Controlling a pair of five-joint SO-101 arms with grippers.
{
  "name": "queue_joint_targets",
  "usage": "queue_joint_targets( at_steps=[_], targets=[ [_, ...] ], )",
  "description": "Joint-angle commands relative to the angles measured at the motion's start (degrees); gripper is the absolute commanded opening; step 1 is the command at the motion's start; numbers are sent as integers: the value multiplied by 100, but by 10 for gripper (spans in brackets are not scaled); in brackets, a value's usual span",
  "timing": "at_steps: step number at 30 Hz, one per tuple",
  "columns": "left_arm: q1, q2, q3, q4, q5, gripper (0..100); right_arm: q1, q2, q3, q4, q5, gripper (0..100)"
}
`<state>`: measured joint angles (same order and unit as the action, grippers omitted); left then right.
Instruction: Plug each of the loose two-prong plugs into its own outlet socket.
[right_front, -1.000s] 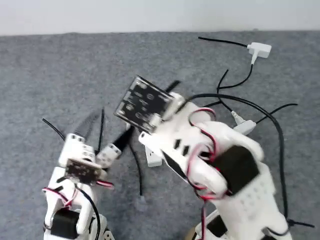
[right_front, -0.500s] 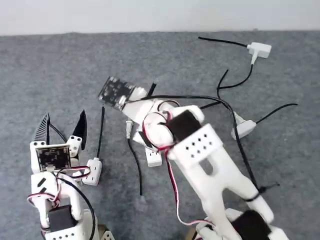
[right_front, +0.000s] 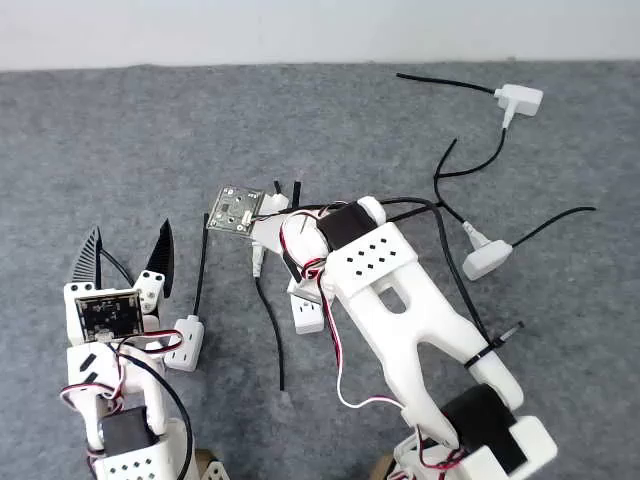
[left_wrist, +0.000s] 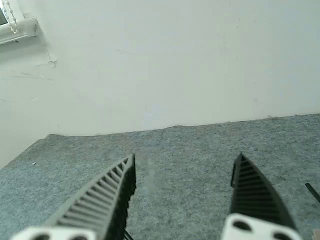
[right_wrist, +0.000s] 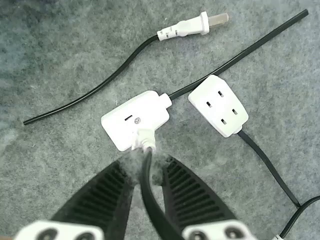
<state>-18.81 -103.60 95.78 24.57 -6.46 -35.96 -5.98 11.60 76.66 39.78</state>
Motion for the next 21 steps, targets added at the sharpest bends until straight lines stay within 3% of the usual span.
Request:
queue_joint_targets(
  at_steps=[1,21],
  targets=[
    [132,-62,22,-202,26,298,-224,-4,-44,-84,79,8],
    [132,-62,48,-211,-35,298,-444,400,97,-259,396,8]
  ],
)
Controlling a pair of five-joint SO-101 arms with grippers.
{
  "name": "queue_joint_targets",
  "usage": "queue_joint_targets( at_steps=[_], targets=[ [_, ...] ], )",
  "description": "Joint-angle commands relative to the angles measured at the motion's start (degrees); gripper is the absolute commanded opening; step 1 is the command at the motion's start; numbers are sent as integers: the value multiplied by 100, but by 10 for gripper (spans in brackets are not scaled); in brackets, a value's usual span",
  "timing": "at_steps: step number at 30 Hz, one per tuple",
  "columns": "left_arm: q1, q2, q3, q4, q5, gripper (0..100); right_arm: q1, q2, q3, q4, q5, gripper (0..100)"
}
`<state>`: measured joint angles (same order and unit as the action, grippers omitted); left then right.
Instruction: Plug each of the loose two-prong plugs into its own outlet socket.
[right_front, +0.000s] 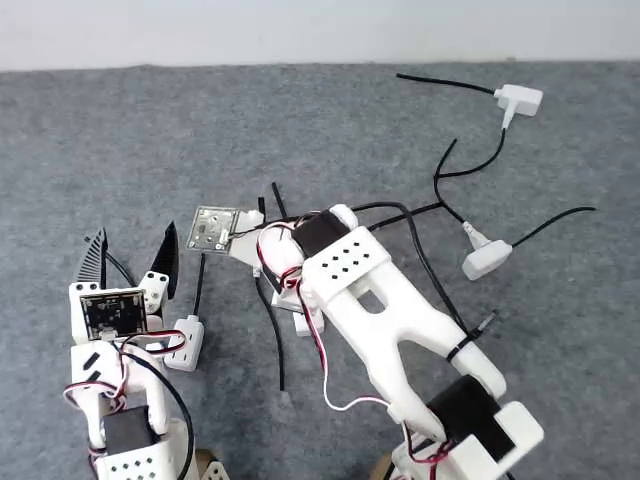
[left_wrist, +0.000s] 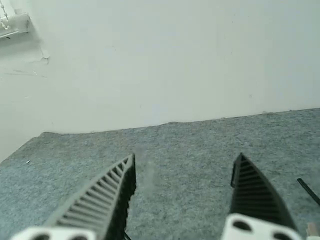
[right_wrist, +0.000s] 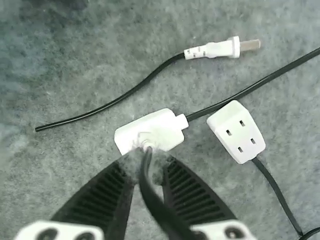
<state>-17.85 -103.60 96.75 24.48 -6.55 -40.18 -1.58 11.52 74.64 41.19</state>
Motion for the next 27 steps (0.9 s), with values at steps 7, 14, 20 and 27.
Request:
queue_joint_targets(
  at_steps=[7,14,20,27],
  targets=[
    [35,-62,-48,-202,-26,298,22,-48,510,-57,659,8],
    [35,-62,-48,-193,-26,298,435,-4,580,-136,923,8],
    [35,-53,-48,-185,-26,298,479,-40,563,-303,800,8],
    [26,-53,-48,-202,-26,298,207,365,404,-1473,-782,43]
  ],
)
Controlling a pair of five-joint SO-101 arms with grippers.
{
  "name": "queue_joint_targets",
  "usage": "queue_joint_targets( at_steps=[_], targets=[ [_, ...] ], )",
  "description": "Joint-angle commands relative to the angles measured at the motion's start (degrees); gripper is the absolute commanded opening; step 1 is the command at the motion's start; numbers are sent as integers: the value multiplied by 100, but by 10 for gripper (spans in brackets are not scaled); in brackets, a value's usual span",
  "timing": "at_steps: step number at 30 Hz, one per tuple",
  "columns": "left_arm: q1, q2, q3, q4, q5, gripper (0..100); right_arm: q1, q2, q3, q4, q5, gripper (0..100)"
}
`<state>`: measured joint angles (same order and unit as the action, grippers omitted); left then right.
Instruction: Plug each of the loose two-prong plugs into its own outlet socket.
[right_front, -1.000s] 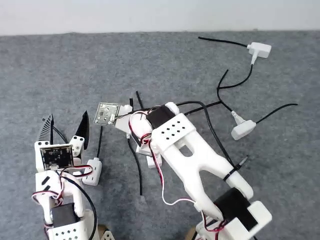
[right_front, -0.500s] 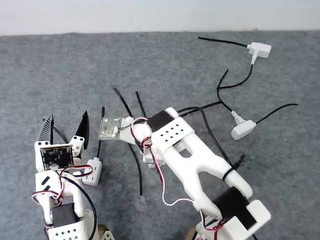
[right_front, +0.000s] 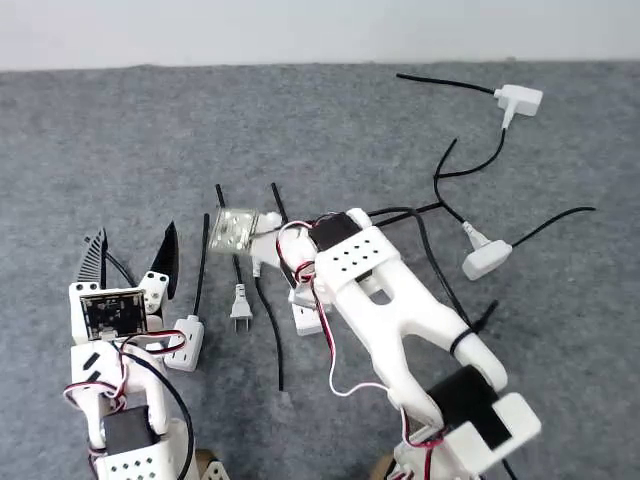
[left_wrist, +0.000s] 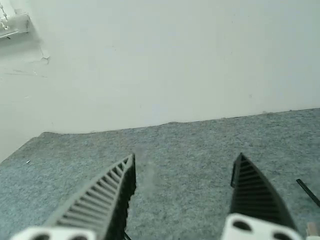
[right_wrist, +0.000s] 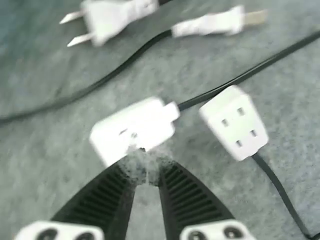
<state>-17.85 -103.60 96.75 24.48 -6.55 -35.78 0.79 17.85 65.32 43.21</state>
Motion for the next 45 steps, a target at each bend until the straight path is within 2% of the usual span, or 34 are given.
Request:
queue_joint_targets(
  at_steps=[1,5,9,12,18,29,36,45],
  targets=[
    [9,-53,-48,-211,-26,298,-312,207,-299,-664,-1327,72],
    [-79,-62,-127,-211,-44,298,-725,655,-703,-1007,-2681,179],
    [-642,-62,-462,-185,105,298,-1077,1297,-1486,-1253,-3684,100],
    [-1134,-44,-673,-176,396,298,-1226,1807,-2215,-1033,-4158,61],
    [-1574,-62,-813,-176,448,298,-1455,2835,-3297,-409,-4501,134],
    [-1600,-62,-857,-176,448,298,-1437,3424,-4211,259,-5820,123],
    [-1600,-62,-857,-176,448,298,-1446,3451,-4554,637,-5873,123],
    [-1600,-62,-857,-176,448,298,-1385,3459,-4536,866,-6330,127]
  ],
)
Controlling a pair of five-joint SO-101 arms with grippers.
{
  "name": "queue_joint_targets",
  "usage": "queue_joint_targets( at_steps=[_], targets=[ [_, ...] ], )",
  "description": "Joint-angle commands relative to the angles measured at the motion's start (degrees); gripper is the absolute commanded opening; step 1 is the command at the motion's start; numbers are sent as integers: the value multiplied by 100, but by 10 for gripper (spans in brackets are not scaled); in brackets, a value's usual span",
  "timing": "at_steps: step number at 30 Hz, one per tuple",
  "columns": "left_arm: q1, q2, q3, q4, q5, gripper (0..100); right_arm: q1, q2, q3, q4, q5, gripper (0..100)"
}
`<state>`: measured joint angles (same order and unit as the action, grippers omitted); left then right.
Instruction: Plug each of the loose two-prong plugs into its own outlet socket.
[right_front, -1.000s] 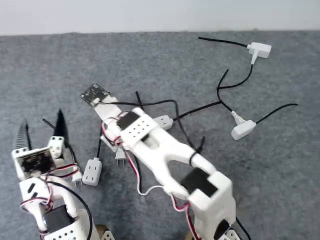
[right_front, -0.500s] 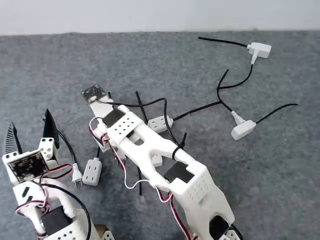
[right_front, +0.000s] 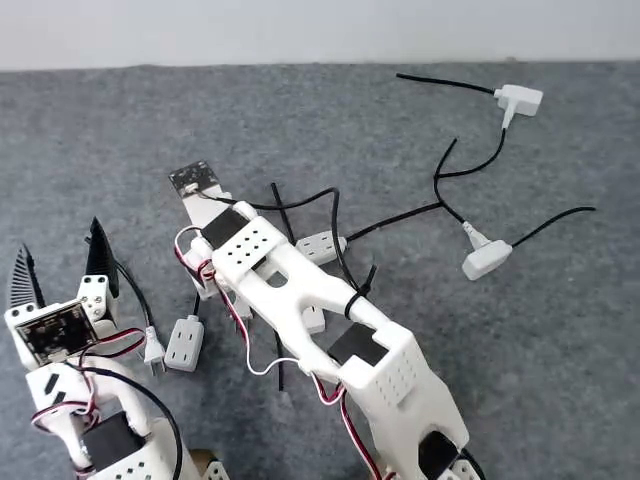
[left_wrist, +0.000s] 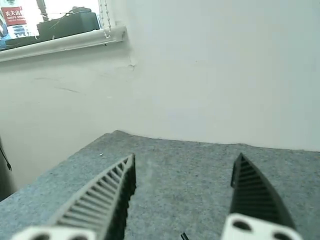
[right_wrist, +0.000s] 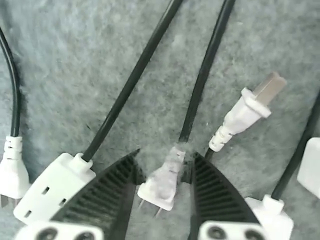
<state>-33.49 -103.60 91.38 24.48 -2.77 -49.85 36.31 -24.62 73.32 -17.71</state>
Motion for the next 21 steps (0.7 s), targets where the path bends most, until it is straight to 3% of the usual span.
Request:
queue_joint_targets(
  at_steps=[1,10,21],
  targets=[
    [-35,-62,-321,-176,70,298,22,-92,-290,31,-299,127],
    [-35,-62,-286,-176,70,298,22,40,-264,57,-2145,127],
    [-35,-53,-286,-167,70,298,-180,532,-273,426,-2259,123]
  ],
)
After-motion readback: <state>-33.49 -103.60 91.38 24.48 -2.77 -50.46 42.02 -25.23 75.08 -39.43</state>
